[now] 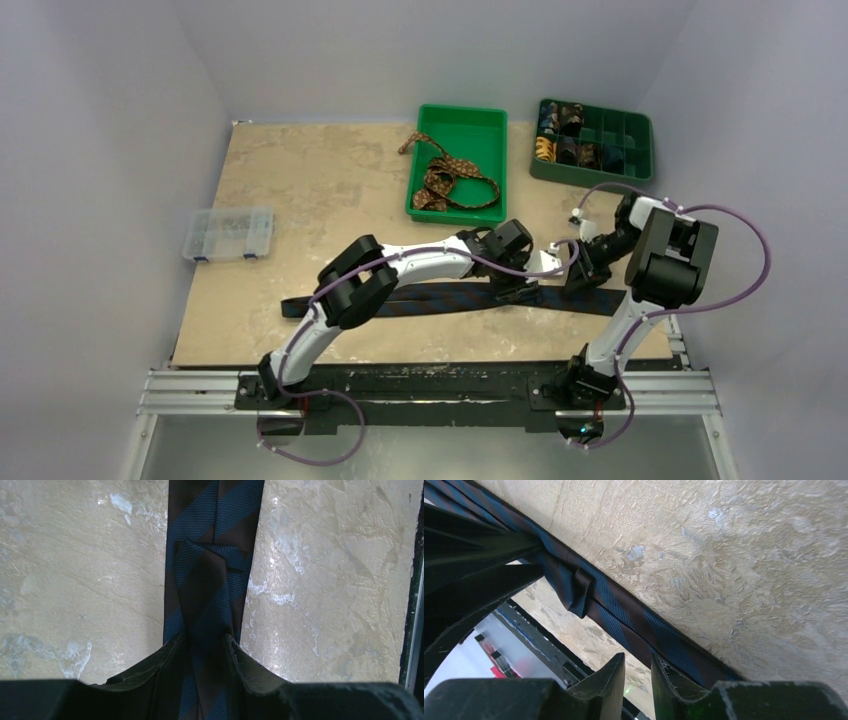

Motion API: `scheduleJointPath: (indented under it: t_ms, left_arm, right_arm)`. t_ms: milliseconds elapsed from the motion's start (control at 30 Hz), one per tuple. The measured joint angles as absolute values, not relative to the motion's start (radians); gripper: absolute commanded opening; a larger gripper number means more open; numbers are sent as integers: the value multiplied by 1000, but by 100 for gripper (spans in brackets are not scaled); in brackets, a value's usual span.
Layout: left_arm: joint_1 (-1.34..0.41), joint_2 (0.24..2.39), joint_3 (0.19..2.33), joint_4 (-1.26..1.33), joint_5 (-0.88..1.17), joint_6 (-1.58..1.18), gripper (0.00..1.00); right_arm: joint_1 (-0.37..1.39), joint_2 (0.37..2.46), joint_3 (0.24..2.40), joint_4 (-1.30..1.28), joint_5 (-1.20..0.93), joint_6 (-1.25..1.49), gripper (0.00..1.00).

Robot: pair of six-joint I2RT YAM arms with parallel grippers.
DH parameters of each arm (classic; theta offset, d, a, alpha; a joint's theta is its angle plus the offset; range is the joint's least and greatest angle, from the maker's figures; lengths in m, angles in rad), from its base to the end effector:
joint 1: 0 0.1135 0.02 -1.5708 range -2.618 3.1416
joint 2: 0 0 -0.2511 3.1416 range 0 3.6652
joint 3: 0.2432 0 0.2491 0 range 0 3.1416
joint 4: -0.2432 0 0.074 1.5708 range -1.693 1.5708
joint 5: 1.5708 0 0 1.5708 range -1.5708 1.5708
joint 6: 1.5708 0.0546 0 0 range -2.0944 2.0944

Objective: Roll the ties
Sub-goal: Flatten out the tie at the center of the board.

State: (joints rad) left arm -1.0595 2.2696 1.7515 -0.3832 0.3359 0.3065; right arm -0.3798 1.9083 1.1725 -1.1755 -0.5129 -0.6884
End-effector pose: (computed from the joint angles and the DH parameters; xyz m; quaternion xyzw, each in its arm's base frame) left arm 0.2286 -0.4442 0.1397 0.6303 0.6877 -0.2659 0.2432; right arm 0.2719 -0.0797 0.1180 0.1040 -0.9486 -0.2986 0.0138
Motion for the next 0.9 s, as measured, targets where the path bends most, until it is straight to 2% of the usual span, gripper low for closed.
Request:
scheduleJointPath:
  t_ms: [67, 167, 267, 900]
  left_arm:
    - [-1062, 2280, 1757, -389, 329, 307, 24]
    - [-1063, 2282, 1768, -406, 316, 310, 6]
    - [-1063, 2282, 1768, -413, 317, 326, 0]
    - [-1067, 2215, 1751, -557, 367, 386, 0]
  right_arm:
    - [-380, 1909, 1169, -1173, -508, -688, 26]
    - [-380, 1912, 1167, -1163, -499, -688, 26]
    - [-380, 1919, 1167, -1156, -488, -688, 26]
    - [-380, 1942, 1174, -1160, -489, -689, 26]
